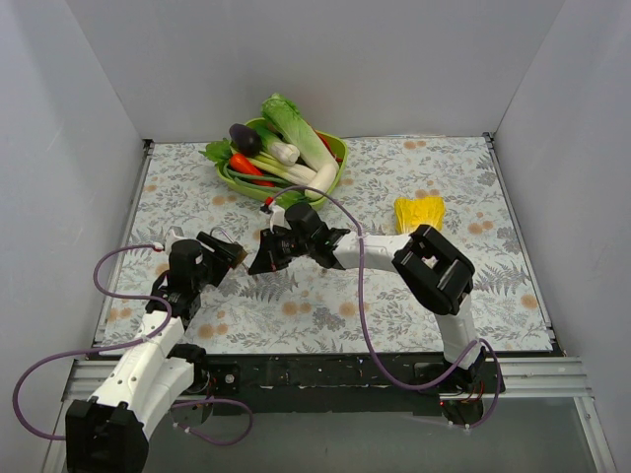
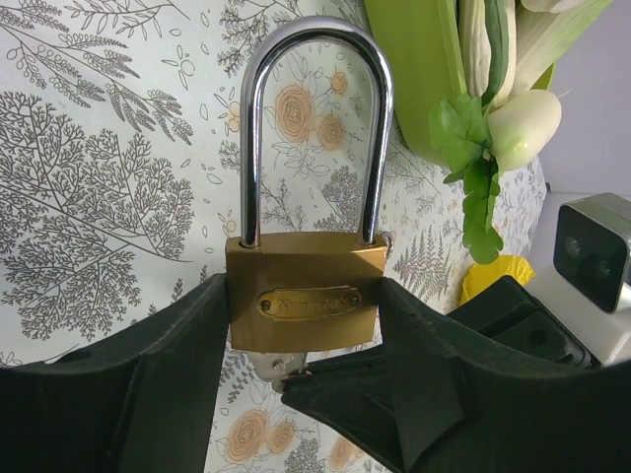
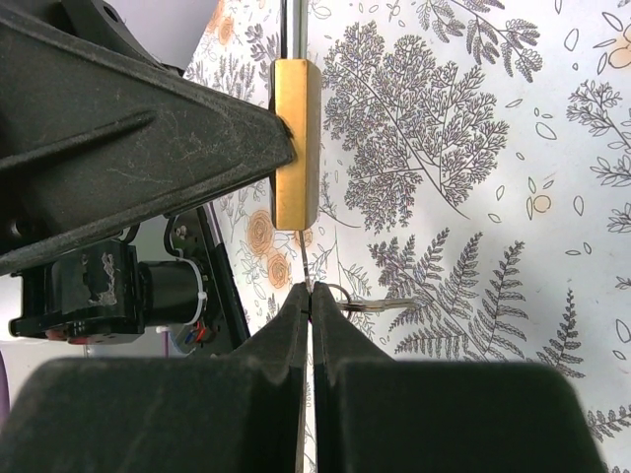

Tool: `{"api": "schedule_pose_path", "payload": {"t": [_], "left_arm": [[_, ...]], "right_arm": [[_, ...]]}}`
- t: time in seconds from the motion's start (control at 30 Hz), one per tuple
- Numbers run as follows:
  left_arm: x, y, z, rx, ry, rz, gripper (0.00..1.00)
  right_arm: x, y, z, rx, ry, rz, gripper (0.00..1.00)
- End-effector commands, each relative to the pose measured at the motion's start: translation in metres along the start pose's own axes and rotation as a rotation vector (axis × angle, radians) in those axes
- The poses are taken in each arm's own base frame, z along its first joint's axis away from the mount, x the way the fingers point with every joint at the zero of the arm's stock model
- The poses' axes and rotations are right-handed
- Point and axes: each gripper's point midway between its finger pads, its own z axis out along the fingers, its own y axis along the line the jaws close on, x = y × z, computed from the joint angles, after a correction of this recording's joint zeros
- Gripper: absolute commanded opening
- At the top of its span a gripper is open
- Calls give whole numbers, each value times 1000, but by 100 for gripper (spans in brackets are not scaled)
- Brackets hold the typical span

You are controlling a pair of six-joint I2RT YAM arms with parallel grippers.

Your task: Unlock with the key

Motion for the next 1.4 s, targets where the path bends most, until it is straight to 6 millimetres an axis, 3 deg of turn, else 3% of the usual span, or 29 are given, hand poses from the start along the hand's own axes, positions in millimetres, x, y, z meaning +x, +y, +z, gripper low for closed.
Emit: {"api": "schedule_pose_path", "payload": {"t": [0.0, 0.43, 0.83, 0.97, 1.2, 1.23, 1.27, 1.37], "left_arm": [[23, -24, -11, 111, 104, 15, 0], [39, -32, -13, 129, 131, -20, 0], [51, -24, -9, 115, 146, 11, 0], [51, -25, -9, 119, 149, 13, 0], [35, -32, -10, 84, 95, 65, 0], [34, -35, -11, 84, 96, 64, 2], [34, -37, -11, 87, 98, 66, 22], [30, -38, -12, 90, 80, 68, 56]], "right_arm": [[-60, 6, 3, -1, -180, -54, 1], [-66, 0, 4, 12, -199, -47, 1], [-83, -1, -4, 17, -239, -41, 1], [-80, -3, -4, 15, -233, -39, 1], [-60, -19, -10, 44, -207, -16, 1], [-59, -18, -11, 43, -206, -15, 1], [-58, -19, -11, 42, -206, -13, 1], [-54, -21, -10, 33, -204, -8, 1]]}}
